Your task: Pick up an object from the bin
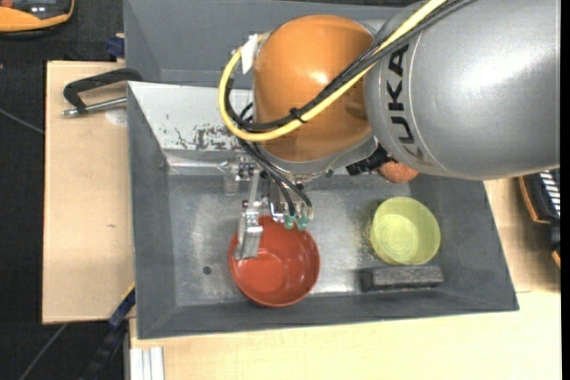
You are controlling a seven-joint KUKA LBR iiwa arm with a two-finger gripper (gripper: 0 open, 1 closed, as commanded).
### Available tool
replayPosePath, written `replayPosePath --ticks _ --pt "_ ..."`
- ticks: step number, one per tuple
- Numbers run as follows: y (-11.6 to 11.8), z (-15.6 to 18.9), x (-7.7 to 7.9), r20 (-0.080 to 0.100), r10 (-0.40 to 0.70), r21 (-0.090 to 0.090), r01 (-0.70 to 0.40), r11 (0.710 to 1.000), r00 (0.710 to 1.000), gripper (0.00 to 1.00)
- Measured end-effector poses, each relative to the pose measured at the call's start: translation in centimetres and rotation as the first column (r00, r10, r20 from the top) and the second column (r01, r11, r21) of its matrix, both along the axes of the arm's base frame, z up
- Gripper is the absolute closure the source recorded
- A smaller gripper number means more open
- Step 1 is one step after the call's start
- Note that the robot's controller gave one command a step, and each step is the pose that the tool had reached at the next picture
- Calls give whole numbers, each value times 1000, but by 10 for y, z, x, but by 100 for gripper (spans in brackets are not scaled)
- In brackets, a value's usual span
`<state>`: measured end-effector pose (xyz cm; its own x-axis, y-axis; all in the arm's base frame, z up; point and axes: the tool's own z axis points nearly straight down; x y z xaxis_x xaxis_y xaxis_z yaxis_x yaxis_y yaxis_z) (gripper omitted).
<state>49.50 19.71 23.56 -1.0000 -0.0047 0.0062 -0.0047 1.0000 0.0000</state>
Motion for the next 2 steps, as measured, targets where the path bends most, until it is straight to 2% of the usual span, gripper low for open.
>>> replayPosePath --ticks 1,2 --pt "-22 -153 20 -6 58 -1 -58 998 998 0" --pt "-93 -164 8 2 52 -2 -52 999 999 0"
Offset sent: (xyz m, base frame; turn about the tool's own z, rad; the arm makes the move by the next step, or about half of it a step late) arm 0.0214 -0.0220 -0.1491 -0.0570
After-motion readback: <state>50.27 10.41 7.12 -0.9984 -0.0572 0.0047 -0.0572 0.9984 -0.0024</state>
